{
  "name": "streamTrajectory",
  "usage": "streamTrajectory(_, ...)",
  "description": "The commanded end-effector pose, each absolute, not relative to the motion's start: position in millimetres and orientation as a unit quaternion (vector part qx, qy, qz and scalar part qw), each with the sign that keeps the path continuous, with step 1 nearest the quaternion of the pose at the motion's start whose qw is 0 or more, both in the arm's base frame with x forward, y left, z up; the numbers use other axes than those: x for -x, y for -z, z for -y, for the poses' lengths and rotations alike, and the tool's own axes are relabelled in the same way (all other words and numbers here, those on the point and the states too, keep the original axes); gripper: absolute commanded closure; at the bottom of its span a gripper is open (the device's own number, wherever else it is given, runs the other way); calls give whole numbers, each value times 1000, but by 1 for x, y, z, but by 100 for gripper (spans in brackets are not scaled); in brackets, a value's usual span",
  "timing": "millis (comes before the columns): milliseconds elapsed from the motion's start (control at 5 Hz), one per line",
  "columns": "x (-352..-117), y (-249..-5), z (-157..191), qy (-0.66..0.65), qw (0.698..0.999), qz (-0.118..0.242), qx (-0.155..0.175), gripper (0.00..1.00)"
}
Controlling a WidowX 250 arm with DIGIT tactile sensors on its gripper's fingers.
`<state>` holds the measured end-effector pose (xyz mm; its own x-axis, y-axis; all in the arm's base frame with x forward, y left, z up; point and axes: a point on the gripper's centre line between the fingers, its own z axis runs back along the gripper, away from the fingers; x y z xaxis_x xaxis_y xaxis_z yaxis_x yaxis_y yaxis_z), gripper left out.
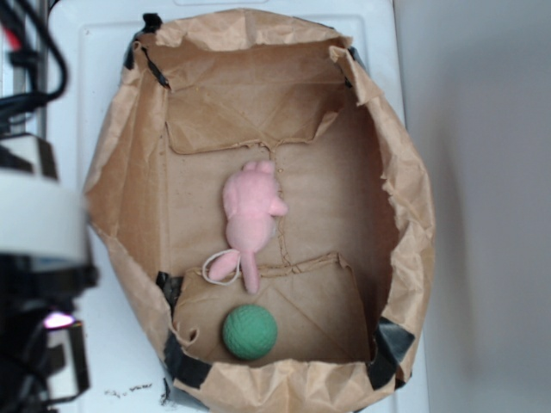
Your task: Grab the pink bunny.
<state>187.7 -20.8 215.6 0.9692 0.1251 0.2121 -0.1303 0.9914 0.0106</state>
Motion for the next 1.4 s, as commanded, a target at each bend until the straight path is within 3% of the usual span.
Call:
streamTrajectory(0,-214,-191,6,8,998,64,18,0)
streamTrajectory(200,-217,-186,9,44,997,57,9,0)
streamTrajectory(800,-264,-171,3,23,998,62,-11,0)
streamTrajectory(1200,-264,-178,-1,1,997,74,-23,0)
